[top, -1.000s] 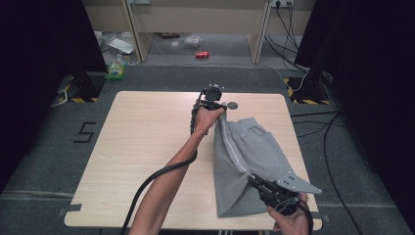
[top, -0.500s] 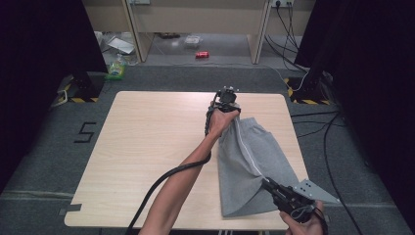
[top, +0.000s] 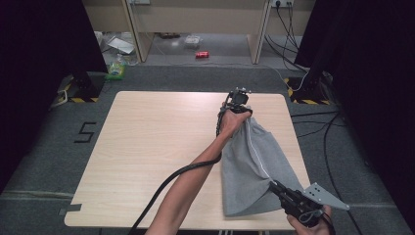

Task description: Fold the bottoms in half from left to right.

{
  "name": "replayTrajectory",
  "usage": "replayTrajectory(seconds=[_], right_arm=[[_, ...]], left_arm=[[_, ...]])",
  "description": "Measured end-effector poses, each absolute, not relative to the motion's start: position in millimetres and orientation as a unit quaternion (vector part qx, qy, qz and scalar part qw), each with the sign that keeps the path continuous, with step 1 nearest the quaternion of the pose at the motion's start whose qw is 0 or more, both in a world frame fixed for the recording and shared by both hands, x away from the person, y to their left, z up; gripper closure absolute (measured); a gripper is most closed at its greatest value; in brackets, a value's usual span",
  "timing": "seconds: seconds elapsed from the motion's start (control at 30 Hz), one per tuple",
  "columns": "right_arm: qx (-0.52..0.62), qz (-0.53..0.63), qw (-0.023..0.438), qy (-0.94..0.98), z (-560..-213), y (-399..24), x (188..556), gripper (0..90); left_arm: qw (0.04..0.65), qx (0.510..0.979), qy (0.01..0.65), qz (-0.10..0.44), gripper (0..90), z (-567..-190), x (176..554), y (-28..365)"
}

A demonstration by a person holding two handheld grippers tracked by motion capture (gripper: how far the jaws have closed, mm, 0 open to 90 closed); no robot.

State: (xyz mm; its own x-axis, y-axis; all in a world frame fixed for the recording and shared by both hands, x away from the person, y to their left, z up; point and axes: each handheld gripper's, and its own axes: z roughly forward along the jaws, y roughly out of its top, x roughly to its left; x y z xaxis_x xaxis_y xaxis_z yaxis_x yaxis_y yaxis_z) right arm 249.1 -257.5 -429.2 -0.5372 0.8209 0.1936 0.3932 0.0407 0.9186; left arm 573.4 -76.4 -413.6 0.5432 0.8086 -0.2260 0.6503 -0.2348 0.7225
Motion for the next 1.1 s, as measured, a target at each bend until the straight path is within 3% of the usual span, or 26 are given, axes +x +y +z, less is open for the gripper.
replayTrajectory(seconds=[0.07,0.17,0.63,0.93,1.1], right_arm=[[0.440,0.535,0.197,0.694,-430,-258,249,83.2],[0.442,0.532,0.195,0.695,-433,-258,252,83.2],[0.464,0.517,0.207,0.689,-437,-274,258,83.2],[0.498,0.480,0.221,0.687,-447,-306,257,83.4],[0.520,0.449,0.207,0.696,-465,-322,260,83.3]], left_arm=[[0.404,0.780,0.469,0.095,72.2,-417,574,-80],[0.409,0.779,0.466,0.092,59.6,-416,571,-82],[0.406,0.781,0.464,0.100,56.3,-401,567,-56],[0.395,0.784,0.468,0.104,54.4,-413,564,-32],[0.388,0.786,0.470,0.103,53.3,-422,560,-21]])
